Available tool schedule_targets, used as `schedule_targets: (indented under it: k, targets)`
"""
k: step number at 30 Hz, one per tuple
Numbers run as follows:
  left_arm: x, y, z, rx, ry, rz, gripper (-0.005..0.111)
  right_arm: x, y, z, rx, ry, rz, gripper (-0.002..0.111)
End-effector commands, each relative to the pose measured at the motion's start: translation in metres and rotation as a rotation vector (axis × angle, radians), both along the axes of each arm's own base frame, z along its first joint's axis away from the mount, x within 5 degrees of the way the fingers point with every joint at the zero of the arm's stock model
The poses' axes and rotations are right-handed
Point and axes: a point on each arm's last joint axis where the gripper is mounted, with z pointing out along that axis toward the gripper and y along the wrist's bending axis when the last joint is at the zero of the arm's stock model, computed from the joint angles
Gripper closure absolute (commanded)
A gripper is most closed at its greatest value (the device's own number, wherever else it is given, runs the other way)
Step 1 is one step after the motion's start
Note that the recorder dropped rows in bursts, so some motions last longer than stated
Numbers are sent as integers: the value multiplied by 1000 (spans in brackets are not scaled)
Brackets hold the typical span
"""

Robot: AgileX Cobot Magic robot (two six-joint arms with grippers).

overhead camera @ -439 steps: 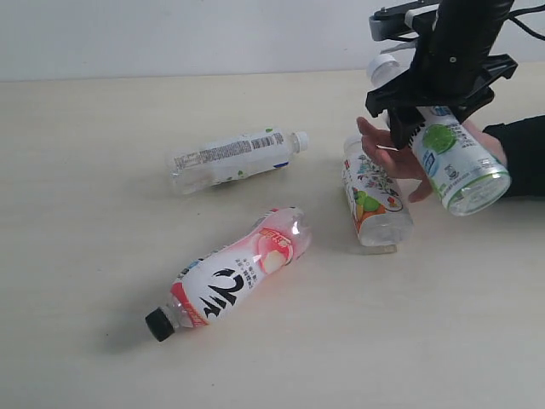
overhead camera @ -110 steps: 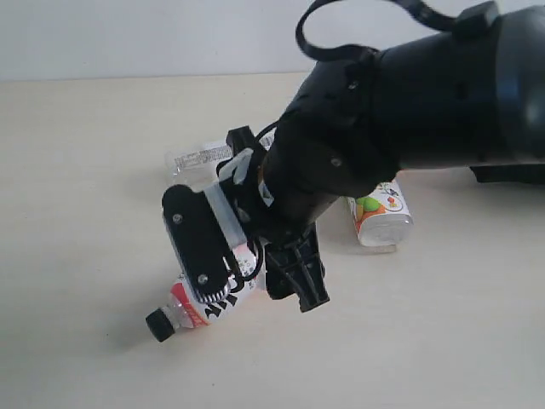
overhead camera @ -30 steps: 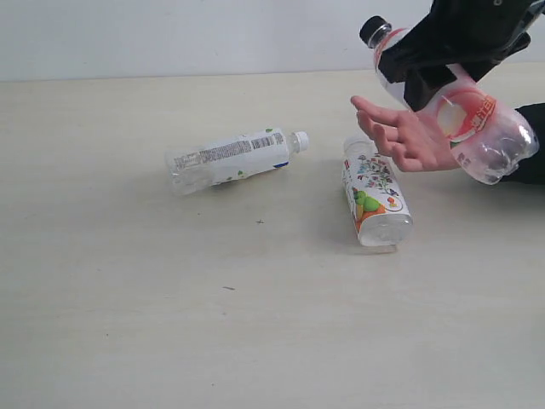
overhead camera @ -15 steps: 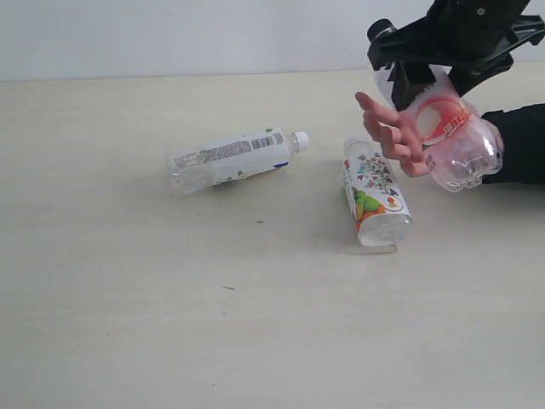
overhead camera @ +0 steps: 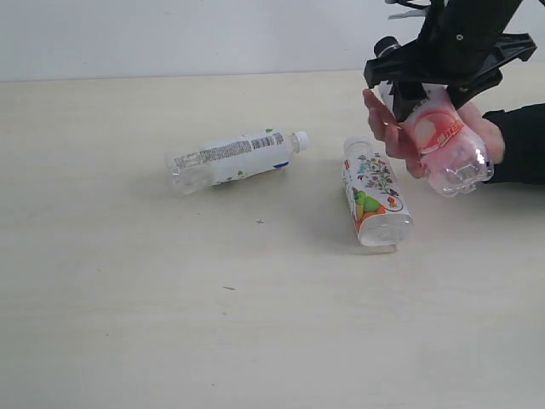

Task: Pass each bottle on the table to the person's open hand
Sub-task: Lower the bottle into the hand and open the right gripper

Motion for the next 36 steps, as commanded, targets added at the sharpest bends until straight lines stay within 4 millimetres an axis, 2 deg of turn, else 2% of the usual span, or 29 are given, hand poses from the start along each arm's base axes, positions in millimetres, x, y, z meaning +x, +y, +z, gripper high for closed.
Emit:
schedule_targets:
  k: [1,5,11,14,17,24,30,36]
  targets:
    - [0,0,0,-1,-11,1,97,8,0,-9,-9,-8,-10,107]
    - [0,0,0,-1,-11,1,97,10,-2,-9,-31,-26,-3,90]
    - [0,0,0,-1,-11,1,97,11,-2,-9,-31,-38,-13,47]
    - [0,0,0,-1,-11,1,97,12,-2,-9,-35,-40,-4,34]
    - [0,0,0,-1,-11,1,97,12,-2,-9,-38,-41,-1,30]
    - [0,0,0,-1,-11,1,97,10,-3,0,-38,-77,8,29]
    - [0,0,0,-1,-11,1,97,0,-6,32,-17,-166,16,30]
    - [0,0,0,-1,-11,1,97,-28,-14,75,18,-292,51,30]
